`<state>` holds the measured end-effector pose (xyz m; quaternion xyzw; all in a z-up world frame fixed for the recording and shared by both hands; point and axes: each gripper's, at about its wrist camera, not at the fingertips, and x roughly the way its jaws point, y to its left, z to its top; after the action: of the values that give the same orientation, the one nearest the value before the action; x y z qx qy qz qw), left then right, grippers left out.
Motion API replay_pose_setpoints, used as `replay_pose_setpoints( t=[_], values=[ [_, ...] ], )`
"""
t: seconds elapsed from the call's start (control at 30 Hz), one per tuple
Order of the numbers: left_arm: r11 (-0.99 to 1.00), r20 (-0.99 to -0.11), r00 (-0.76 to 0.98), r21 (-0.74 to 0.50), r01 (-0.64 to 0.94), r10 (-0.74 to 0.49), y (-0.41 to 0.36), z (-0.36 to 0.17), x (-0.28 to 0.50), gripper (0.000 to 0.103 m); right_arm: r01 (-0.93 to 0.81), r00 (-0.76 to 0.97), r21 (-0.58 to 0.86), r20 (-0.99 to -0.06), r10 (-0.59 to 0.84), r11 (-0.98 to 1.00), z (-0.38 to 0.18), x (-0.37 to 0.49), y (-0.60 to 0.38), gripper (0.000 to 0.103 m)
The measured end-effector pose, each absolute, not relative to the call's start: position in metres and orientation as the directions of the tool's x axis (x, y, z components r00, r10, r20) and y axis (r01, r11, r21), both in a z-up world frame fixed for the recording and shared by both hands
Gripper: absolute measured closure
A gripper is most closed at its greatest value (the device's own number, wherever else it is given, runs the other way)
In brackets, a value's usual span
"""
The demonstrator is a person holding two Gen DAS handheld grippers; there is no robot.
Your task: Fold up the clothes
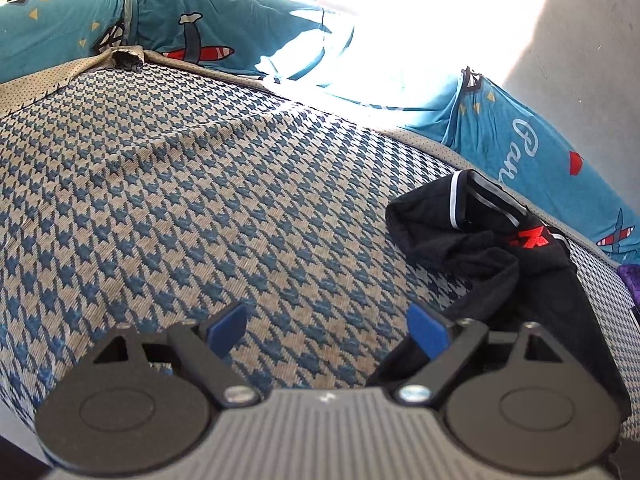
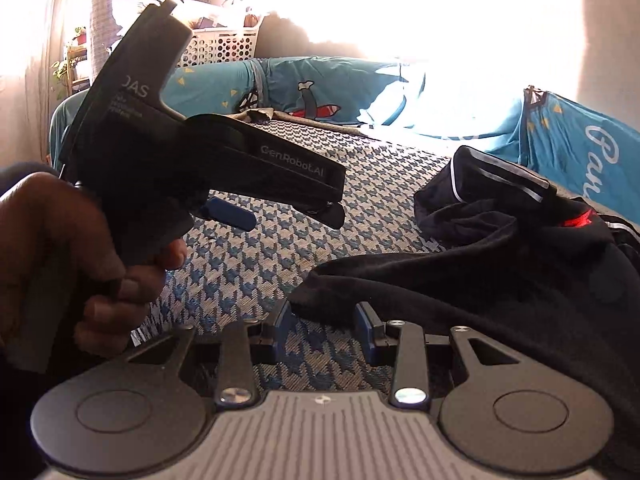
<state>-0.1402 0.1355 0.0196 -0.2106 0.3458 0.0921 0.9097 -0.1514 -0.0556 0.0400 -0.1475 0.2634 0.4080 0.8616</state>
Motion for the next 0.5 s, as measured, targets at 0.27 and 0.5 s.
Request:
replay_pose_setpoints(
  t=[0.27, 0.5],
  values=[
    [0.879, -0.673, 0.738, -0.329, -0.345, 0.038, 0.144, 0.017, -0.139, 0.015, -0.808, 0.519, -0.104, -0.591, 0.618, 0.58, 0.028, -0.144, -0.031, 0.067],
    [0.869, -0.682, 0.73, -0.334, -0.364, 0.043, 0.15, 0.015, -0.138, 0.015, -0.801, 0.555, -0.2, -0.6, 0.576, 0.564, 0.01, -0.139, -0.014, 0.067]
  ],
)
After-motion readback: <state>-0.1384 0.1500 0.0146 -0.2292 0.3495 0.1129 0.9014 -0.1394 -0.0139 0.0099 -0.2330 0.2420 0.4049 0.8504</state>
